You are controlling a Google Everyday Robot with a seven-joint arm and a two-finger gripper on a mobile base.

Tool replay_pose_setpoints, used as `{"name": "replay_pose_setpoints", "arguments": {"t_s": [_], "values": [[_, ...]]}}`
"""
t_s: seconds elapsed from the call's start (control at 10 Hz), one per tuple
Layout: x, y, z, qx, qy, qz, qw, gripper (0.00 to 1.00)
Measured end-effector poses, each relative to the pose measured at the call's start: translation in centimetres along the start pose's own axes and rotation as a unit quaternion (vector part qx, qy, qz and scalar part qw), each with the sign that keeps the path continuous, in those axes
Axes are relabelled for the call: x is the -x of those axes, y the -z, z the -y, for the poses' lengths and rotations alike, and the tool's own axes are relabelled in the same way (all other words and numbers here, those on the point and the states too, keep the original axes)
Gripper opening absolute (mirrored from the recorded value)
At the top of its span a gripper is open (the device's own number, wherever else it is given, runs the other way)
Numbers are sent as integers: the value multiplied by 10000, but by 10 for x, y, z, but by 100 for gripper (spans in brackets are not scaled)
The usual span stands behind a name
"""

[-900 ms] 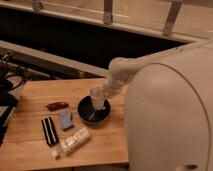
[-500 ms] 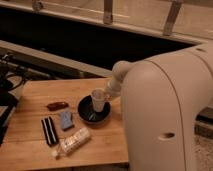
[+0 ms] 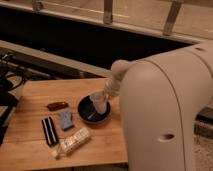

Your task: Place the ceramic cup in the ceramic bowl

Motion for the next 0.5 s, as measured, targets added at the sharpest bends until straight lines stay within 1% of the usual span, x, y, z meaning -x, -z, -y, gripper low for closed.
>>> {"name": "replay_pose_setpoints", "arguments": {"t_s": [0.2,0.3,0.4,0.5], "values": [[-4,-5,-4,-5,81,-21,10000,75],[-4,-3,-6,8,97,-2,10000,86],[-3,-2,-6,5,94,-8,10000,92],[-3,0,-5,7,92,-2,10000,94]]}}
